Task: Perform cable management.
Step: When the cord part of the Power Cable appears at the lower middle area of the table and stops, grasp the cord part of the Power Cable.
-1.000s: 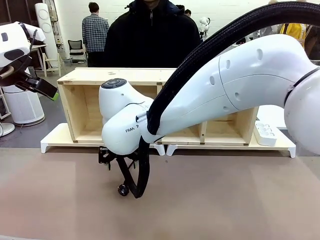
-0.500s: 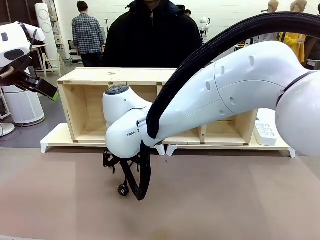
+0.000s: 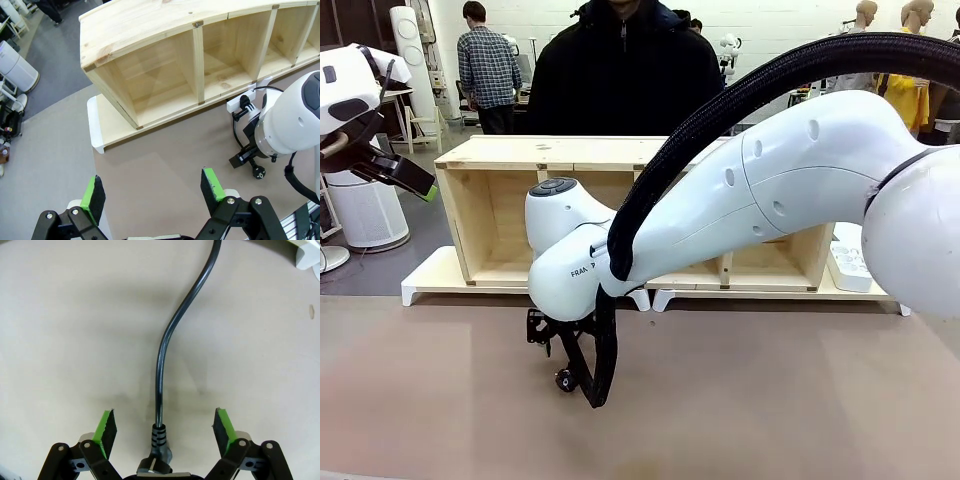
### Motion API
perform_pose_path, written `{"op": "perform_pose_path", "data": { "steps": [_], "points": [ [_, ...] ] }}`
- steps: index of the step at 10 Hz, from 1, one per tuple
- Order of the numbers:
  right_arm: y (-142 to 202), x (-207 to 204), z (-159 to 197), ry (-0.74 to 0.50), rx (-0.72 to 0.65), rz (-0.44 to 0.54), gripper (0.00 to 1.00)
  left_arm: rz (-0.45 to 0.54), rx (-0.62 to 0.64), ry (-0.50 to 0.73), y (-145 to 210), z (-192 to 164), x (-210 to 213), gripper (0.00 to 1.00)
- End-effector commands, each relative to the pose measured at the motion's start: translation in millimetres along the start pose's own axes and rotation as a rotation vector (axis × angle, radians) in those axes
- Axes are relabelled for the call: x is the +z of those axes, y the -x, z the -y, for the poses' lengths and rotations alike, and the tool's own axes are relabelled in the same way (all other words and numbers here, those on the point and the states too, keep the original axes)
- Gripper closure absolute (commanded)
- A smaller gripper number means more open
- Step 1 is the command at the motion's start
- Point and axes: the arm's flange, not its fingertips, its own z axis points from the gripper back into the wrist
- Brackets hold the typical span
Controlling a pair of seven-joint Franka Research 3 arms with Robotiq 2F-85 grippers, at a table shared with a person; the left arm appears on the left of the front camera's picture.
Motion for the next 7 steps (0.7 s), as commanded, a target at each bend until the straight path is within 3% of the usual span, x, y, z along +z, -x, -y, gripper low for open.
{"op": "perform_pose_path", "data": {
  "steps": [1, 4, 7],
  "points": [
    [-3.7, -2.9, -3.3, 0.006, -0.015, -0.041, 0.00, 0.011, 0.001, -0.007, -1.7, -0.6, -1.4, 0.00],
    [-0.1, -5.2, -1.1, 0.005, -0.007, -0.067, 0.00, 0.011, 0.001, -0.007, -1.7, -0.6, -1.4, 0.00],
    [1.2, -6.8, 1.1, 0.009, -0.013, -0.035, 0.00, 0.011, 0.001, -0.007, -1.7, -0.6, -1.4, 0.00]
  ]
}}
